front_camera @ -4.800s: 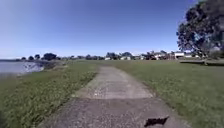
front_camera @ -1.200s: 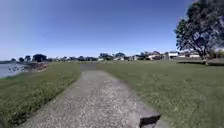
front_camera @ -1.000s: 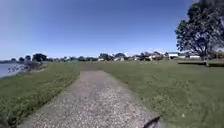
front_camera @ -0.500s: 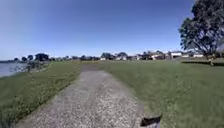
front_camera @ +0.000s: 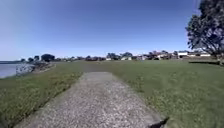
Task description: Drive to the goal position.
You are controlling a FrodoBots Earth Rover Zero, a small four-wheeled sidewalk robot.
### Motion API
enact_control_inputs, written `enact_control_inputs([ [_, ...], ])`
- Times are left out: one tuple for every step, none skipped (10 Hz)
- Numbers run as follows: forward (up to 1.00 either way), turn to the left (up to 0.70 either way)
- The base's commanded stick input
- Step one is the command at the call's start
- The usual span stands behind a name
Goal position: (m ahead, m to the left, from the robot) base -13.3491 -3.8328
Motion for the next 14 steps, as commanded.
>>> enact_control_inputs([
  [0.70, 0.00],
  [0.70, 0.00],
  [0.70, 0.00],
  [0.70, 0.00],
  [0.70, 0.00],
  [0.70, 0.00],
  [0.70, 0.00],
  [0.70, 0.00],
  [0.70, 0.00],
  [0.70, 0.00],
  [0.70, 0.00],
  [0.70, 0.00],
  [0.70, 0.00],
  [0.70, 0.00],
])
